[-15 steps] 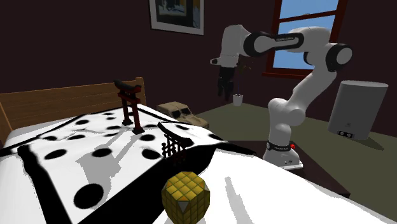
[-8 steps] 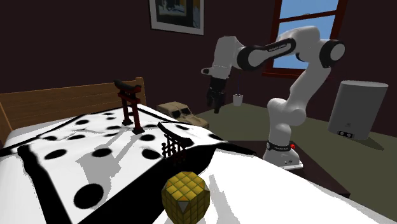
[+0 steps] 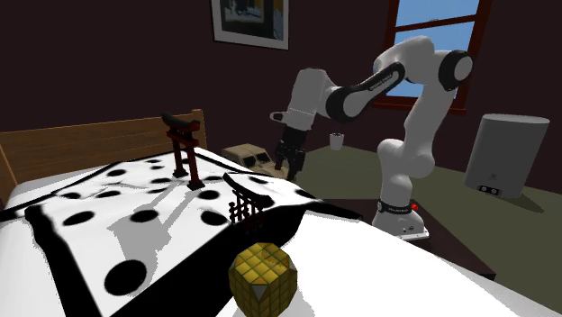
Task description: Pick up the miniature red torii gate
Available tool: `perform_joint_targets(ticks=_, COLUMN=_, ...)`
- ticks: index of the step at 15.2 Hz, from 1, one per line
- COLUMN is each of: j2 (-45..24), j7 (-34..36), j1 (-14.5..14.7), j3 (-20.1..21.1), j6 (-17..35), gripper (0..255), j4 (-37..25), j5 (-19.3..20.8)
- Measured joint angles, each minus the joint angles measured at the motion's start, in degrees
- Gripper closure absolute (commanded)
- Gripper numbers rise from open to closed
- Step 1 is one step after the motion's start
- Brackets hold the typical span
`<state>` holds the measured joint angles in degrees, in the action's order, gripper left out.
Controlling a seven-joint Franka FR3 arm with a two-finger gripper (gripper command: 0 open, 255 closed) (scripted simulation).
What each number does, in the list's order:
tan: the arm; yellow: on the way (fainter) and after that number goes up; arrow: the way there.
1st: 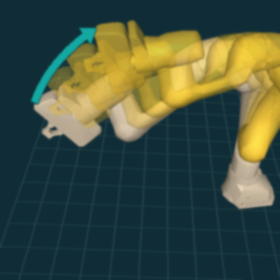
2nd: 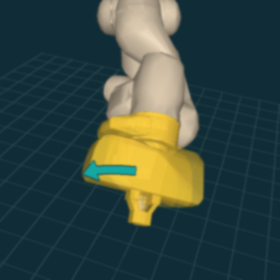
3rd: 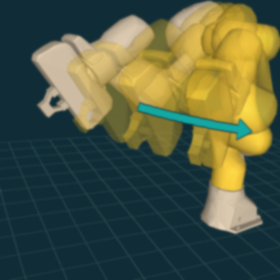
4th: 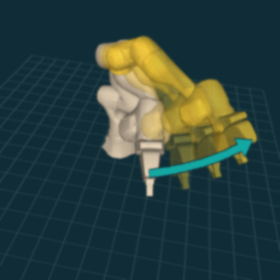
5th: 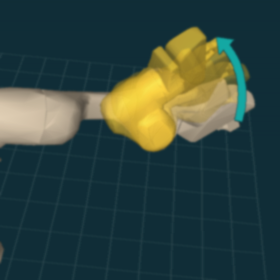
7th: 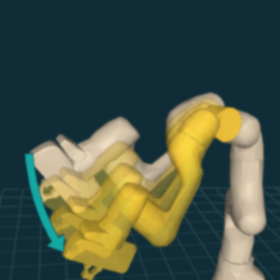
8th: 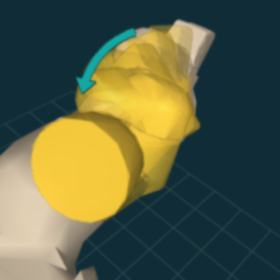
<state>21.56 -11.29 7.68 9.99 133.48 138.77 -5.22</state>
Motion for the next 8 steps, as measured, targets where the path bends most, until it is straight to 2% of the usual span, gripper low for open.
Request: perform_joint_targets(ticks=8, j2=-12.93, j7=-0.53, j1=2.35, j3=3.67, j6=14.12, gripper=0, j4=-4.79, j5=1.15)
